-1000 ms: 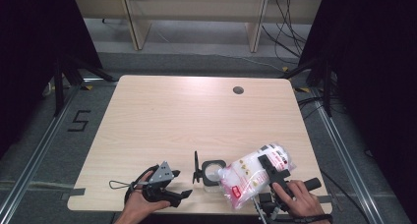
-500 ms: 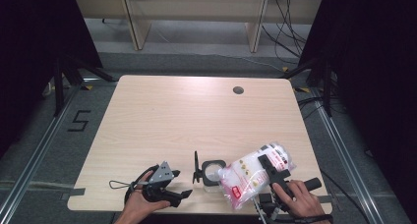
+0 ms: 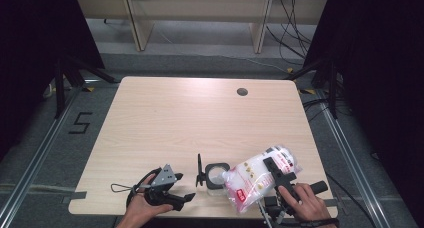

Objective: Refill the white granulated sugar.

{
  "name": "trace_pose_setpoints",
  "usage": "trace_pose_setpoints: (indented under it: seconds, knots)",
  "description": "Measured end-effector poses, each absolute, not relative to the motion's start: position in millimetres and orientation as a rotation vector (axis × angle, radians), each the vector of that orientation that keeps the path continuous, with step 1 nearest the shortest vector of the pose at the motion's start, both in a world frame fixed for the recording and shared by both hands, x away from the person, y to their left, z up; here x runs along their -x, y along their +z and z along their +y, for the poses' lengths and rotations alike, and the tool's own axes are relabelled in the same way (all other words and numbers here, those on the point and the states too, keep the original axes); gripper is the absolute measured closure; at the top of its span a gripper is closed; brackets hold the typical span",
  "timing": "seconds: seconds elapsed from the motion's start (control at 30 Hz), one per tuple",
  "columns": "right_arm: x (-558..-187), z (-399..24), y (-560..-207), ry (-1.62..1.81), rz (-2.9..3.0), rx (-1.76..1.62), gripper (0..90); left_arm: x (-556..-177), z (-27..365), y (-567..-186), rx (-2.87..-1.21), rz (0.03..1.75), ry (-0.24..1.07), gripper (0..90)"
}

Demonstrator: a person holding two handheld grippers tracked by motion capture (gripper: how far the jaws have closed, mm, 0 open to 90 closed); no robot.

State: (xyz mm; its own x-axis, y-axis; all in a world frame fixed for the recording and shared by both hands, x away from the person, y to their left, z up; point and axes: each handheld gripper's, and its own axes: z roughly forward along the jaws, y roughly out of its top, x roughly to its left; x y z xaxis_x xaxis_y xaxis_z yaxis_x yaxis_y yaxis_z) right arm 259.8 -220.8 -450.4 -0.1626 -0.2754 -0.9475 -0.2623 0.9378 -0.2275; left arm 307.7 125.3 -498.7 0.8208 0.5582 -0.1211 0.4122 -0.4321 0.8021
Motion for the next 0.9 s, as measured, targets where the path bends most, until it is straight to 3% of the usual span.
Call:
trace_pose_setpoints:
  seconds: [0.9]
  knots:
    - [-261.1, -220.4, -447.2, -0.013, 1.729, 0.456, 41.2, -308.1, 125.1, -498.8, -2.082, 0.691, 0.213, 21.9]
